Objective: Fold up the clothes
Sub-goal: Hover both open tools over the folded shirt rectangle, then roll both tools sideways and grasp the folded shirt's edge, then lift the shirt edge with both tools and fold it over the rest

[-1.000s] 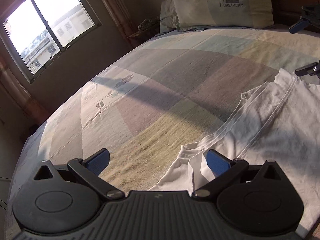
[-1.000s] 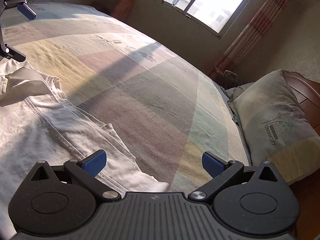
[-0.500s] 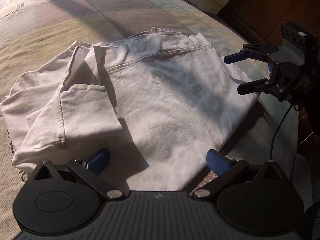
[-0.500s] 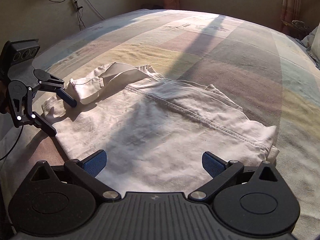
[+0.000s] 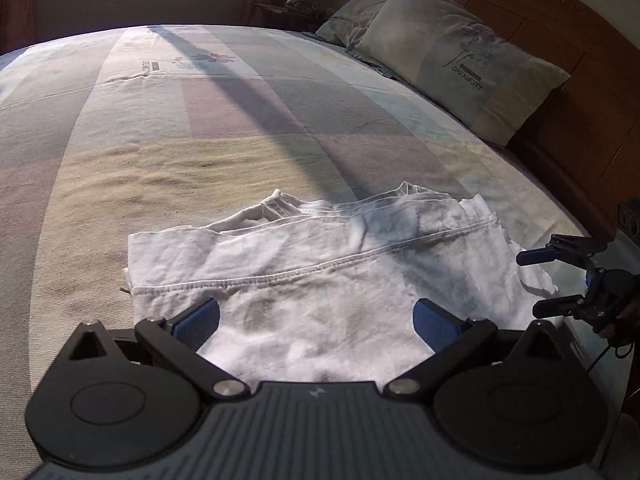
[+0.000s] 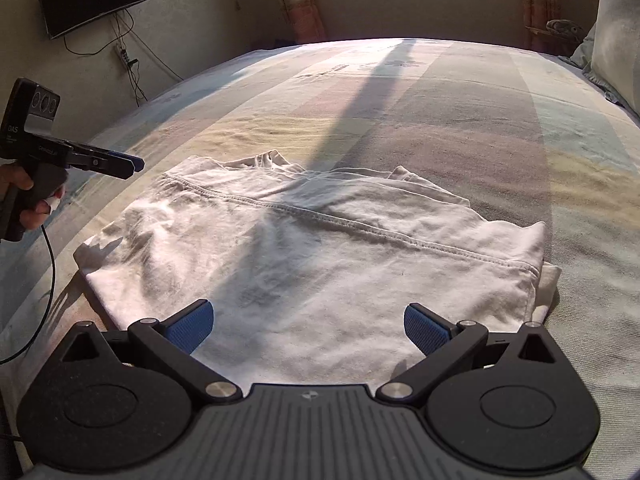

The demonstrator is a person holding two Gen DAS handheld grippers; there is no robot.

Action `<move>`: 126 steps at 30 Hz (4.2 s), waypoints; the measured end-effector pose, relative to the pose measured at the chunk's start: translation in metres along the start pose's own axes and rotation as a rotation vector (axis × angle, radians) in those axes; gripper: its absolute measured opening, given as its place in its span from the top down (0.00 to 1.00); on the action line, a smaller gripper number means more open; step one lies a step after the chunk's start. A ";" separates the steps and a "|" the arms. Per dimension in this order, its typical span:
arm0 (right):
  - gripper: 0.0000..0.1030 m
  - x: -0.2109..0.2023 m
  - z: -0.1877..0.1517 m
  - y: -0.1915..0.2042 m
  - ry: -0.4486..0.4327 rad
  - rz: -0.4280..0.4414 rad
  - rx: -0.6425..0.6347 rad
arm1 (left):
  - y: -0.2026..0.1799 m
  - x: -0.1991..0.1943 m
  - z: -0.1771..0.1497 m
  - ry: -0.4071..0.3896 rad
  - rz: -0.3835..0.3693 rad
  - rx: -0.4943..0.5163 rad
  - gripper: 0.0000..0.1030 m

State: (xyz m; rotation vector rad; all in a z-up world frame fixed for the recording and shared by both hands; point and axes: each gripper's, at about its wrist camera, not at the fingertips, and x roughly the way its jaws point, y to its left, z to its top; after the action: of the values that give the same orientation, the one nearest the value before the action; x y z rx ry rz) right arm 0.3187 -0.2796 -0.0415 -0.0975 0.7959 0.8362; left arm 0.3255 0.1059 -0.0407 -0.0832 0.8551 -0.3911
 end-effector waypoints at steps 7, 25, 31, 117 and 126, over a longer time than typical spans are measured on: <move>0.00 -0.012 -0.053 0.009 0.028 -0.065 -0.015 | -0.006 -0.016 -0.081 0.041 0.046 0.018 0.01; 0.00 -0.042 -0.090 0.033 0.030 -0.161 0.056 | -0.040 -0.030 -0.098 0.081 0.120 0.078 0.01; 0.00 -0.066 -0.066 0.019 -0.101 -0.254 0.114 | -0.056 -0.045 -0.093 0.061 0.132 0.103 0.01; 0.00 0.071 -0.047 0.066 0.152 -0.810 -1.023 | -0.137 0.068 -0.113 0.091 0.790 1.482 0.01; 0.00 0.081 -0.046 0.072 0.199 -0.798 -1.105 | -0.139 0.067 -0.121 0.129 0.732 1.483 0.20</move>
State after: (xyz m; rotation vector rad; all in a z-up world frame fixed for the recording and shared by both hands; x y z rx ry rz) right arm 0.2737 -0.1965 -0.1125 -1.4010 0.3271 0.4054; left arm 0.2323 -0.0370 -0.1375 1.5917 0.4919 -0.2515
